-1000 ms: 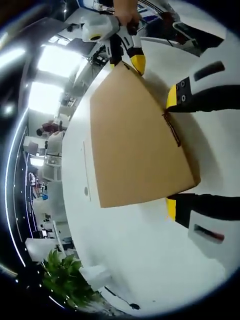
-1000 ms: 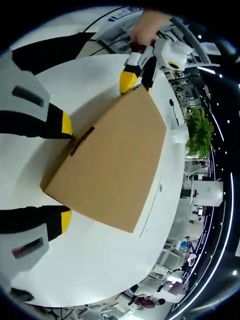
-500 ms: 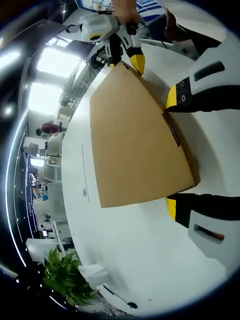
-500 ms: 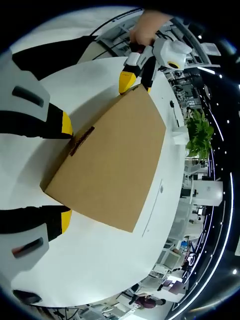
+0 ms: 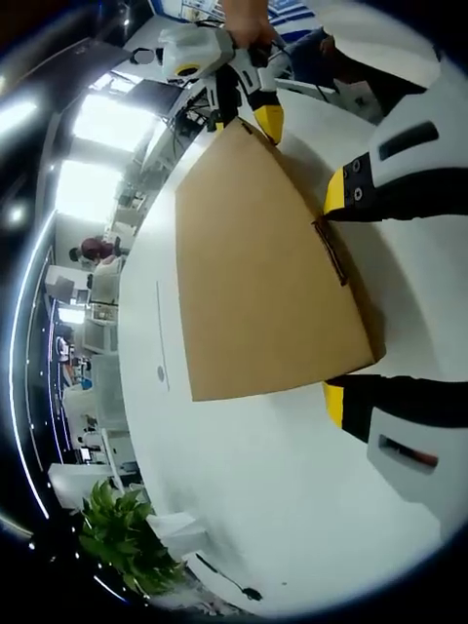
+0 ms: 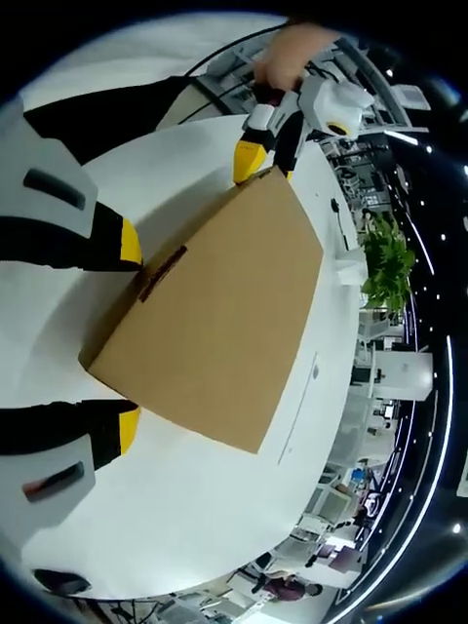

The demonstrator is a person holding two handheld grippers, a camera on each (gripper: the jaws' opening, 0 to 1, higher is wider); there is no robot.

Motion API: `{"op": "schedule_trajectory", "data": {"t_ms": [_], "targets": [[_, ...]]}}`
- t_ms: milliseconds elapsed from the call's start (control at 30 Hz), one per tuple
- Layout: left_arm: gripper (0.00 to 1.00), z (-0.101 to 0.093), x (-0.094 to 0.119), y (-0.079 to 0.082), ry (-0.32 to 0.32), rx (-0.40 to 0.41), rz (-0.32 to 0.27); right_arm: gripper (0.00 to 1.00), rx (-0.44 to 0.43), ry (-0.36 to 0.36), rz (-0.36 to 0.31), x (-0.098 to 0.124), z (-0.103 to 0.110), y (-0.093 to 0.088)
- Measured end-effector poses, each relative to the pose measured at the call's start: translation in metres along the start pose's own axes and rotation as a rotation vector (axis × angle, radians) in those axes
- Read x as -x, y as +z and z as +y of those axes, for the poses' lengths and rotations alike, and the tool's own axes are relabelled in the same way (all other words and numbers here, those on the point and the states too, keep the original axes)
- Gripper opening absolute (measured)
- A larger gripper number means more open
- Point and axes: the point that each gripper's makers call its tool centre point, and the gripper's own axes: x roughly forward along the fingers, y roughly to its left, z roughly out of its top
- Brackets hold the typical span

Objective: Operate the shoe box by opening the lid, removing the specified soft item, and placing it in the target area until the item is outside and the box remains undamaged.

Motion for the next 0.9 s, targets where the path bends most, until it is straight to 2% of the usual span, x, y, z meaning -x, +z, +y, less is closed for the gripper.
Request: {"op": "schedule_trajectory", "data": {"t_ms": [300,433,533,733,800,833,900], "targets": [[0.62,-0.002,0.005,-0.004,0.013,0.007,0.023,0.51,0.032,0.0,0.019,-0.002,-0.002,-0.003],[0.62,-0.004,0.009,-0.008,0.023,0.01,0.014,0.51,0.041,0.0,0.023,-0.002,-0.001,-0.006],[0.6,-0.002,0.006,-0.011,0.017,0.061,0.022,0.51,0.034,0.003,0.016,-0.001,0.0,-0.006],[0.58,0.002,0.006,-0.01,0.009,0.024,0.036,0.52,0.029,0.003,0.02,-0.002,-0.001,-0.007],[0.57,0.003,0.005,-0.012,0.008,0.018,0.054,0.52,-0.003,0.01,0.033,-0.001,0.0,-0.008],[0.56,0.002,0.004,-0.015,0.008,0.015,0.07,0.51,-0.075,0.019,0.047,-0.001,0.003,-0.011],[0.53,0.006,0.002,-0.018,0.007,0.008,0.091,0.51,-0.087,0.027,0.049,-0.001,0.001,-0.012]]}}
